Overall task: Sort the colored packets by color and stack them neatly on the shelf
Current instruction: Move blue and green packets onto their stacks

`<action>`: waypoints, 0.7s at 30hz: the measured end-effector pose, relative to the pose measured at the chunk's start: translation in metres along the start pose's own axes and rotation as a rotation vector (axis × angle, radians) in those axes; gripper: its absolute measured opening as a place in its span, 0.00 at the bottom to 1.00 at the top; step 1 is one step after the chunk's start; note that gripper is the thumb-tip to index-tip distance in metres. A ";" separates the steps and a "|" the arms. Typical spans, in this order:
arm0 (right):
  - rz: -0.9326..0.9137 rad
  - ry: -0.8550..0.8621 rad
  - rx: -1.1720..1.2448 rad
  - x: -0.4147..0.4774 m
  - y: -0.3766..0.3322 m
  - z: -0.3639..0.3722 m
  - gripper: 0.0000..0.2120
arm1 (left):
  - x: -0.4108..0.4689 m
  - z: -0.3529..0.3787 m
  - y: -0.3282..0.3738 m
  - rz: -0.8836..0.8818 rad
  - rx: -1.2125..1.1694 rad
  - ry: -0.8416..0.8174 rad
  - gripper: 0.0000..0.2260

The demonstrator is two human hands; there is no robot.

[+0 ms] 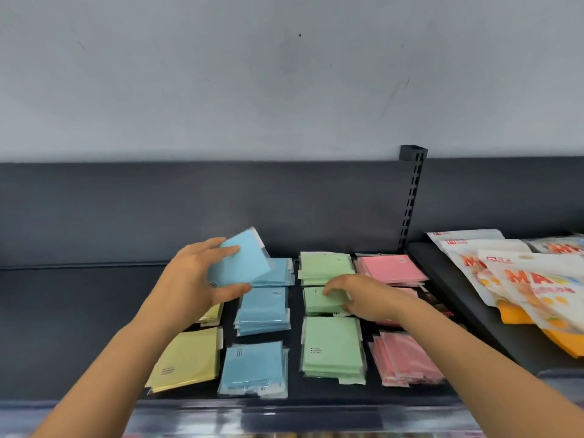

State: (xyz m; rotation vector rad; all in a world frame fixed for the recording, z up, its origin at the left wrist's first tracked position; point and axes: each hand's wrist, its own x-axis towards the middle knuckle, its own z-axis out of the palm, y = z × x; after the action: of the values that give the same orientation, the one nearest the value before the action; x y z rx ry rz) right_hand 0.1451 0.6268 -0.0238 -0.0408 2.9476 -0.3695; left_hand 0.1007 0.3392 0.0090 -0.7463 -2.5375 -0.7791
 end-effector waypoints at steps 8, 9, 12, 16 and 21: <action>-0.031 0.203 0.067 -0.008 0.003 -0.014 0.22 | 0.016 0.007 0.007 0.010 -0.065 -0.041 0.46; -0.031 0.228 0.078 -0.009 0.002 -0.016 0.21 | 0.019 0.005 0.008 0.013 -0.067 -0.044 0.46; -0.035 0.289 0.111 -0.011 0.001 -0.020 0.21 | 0.035 -0.004 0.009 0.032 -0.042 -0.050 0.43; -0.046 0.327 0.136 -0.014 -0.003 -0.021 0.20 | 0.067 -0.003 0.010 0.017 0.004 -0.154 0.38; -0.027 0.367 0.172 -0.018 -0.003 -0.022 0.20 | 0.094 0.034 -0.001 0.032 0.112 -0.454 0.38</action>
State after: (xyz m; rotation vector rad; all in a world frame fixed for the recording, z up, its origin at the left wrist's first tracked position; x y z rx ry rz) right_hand 0.1595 0.6304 0.0013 0.0102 3.2612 -0.7019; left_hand 0.0192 0.3938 0.0287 -1.0192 -2.9273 -0.4916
